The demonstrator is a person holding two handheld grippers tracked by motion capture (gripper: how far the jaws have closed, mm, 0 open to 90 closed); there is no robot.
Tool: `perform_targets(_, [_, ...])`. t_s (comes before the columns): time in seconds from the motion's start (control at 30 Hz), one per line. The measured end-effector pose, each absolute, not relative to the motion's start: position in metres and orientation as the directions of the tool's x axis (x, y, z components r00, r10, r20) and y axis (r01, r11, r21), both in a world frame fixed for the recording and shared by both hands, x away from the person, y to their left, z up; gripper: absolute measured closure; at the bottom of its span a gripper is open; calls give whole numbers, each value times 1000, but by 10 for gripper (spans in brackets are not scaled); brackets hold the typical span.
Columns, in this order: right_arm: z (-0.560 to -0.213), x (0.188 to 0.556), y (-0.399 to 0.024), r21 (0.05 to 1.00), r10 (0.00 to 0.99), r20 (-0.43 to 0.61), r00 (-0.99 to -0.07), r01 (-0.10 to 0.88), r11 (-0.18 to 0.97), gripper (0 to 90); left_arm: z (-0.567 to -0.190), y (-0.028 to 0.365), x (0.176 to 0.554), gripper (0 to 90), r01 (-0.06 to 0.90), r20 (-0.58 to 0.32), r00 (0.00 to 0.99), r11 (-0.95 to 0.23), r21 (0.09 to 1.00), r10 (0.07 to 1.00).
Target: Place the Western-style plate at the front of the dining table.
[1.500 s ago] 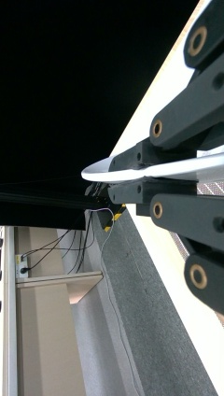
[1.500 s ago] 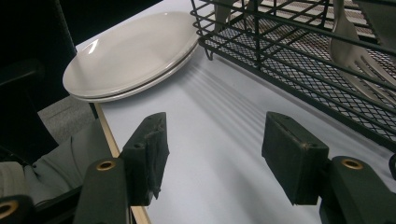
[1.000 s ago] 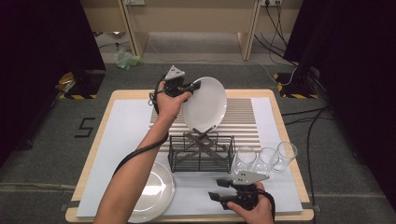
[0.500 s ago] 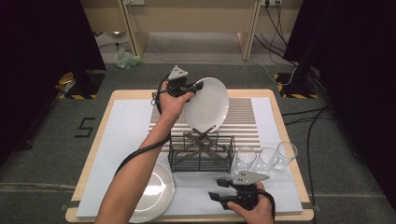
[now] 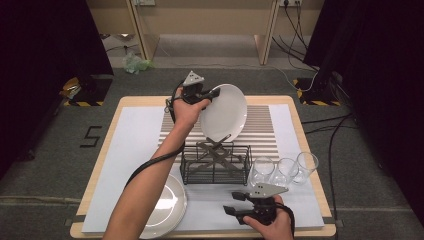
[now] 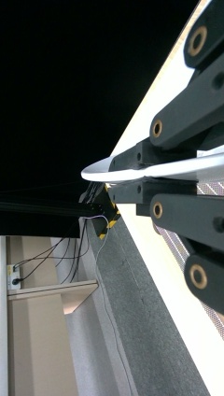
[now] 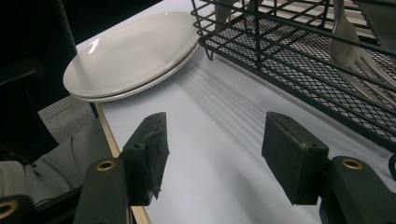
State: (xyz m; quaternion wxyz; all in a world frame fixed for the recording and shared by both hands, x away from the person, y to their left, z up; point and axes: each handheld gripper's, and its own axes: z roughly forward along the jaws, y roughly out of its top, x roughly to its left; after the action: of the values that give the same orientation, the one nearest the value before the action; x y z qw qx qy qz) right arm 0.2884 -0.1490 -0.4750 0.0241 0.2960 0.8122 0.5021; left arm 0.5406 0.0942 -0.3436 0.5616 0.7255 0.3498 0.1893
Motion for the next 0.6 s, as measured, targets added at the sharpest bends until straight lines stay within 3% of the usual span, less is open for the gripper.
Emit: perform_targets(0.6, [-475,288,-149,831,502,261,-825,456,318,409,-351,90,543,855,316,-123,684,-139,939,719])
